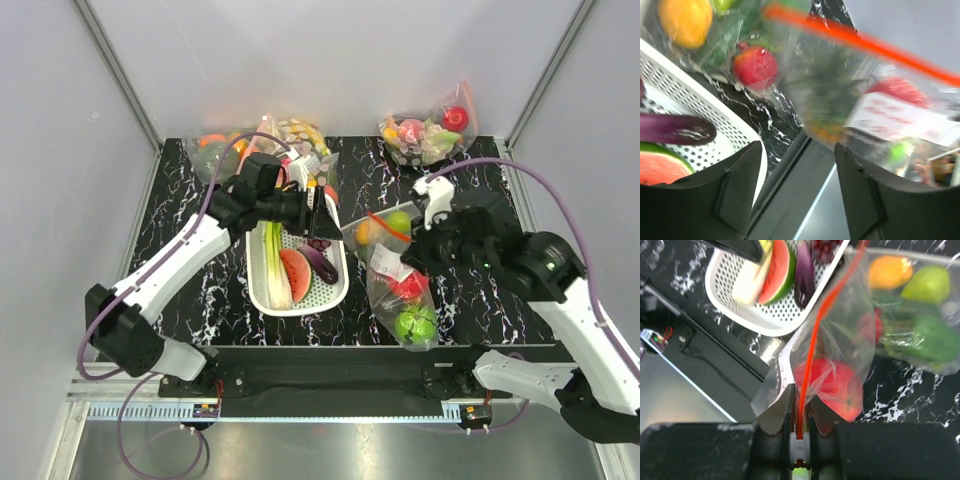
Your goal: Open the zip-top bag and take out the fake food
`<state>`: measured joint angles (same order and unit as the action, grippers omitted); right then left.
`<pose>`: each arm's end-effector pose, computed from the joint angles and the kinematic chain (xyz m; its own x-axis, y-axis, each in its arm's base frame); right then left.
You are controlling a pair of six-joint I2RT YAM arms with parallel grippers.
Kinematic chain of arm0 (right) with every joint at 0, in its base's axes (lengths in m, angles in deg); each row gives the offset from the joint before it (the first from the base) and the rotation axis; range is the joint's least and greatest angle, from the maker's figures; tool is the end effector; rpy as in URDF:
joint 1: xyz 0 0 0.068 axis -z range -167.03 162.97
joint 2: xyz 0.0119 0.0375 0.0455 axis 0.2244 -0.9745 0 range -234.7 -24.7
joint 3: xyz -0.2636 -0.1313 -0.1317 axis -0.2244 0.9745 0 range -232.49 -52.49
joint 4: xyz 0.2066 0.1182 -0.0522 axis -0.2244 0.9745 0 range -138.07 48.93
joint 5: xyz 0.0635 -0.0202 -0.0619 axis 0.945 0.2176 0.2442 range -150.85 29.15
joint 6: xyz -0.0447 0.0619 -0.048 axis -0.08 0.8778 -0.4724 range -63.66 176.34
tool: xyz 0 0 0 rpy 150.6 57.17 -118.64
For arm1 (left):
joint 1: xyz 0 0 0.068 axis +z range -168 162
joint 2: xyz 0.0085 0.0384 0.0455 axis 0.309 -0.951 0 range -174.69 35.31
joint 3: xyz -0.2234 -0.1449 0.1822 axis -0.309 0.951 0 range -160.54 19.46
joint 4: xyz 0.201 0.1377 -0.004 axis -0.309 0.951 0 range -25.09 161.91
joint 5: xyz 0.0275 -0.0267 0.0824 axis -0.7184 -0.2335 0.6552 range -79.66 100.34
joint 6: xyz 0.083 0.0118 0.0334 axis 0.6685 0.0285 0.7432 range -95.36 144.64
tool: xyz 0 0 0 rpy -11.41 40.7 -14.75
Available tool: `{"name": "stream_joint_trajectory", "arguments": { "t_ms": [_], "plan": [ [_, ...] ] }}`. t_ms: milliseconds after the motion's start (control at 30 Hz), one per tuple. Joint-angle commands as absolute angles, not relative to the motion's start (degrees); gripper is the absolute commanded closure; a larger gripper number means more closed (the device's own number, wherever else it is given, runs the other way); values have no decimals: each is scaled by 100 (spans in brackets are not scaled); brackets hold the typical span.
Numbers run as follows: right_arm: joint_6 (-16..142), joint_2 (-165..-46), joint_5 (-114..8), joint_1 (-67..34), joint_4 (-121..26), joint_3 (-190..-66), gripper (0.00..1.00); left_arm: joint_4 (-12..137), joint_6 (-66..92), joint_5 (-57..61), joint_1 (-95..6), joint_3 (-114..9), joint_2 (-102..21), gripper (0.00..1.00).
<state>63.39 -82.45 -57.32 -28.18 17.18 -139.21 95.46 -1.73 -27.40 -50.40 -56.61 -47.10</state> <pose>0.1059 0.0990 0.4506 -0.5274 -0.2981 -0.7956 -0.6341 0.7613 0.1351 0.2435 -0.2129 0.3779 -0.8259 0.1081 -0.5534 0.5248 0.5061 -0.6844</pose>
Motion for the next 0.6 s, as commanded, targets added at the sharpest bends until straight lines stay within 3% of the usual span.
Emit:
{"name": "stream_joint_trajectory", "arguments": {
  "t_ms": [0,233,567],
  "plan": [
    [6390,-8341,-5225,-2817,1627,-13688,100,9348,749,-2780,-5052,-5990,-4248,30],
    [6372,-8472,-4758,-2808,1328,-13309,100,8127,952,-3791,-5061,-6078,-4238,20],
    [6135,-8771,-4336,-2808,1064,-13238,100,8091,1427,-4609,-5525,-6184,-4440,14]
  ]
}}
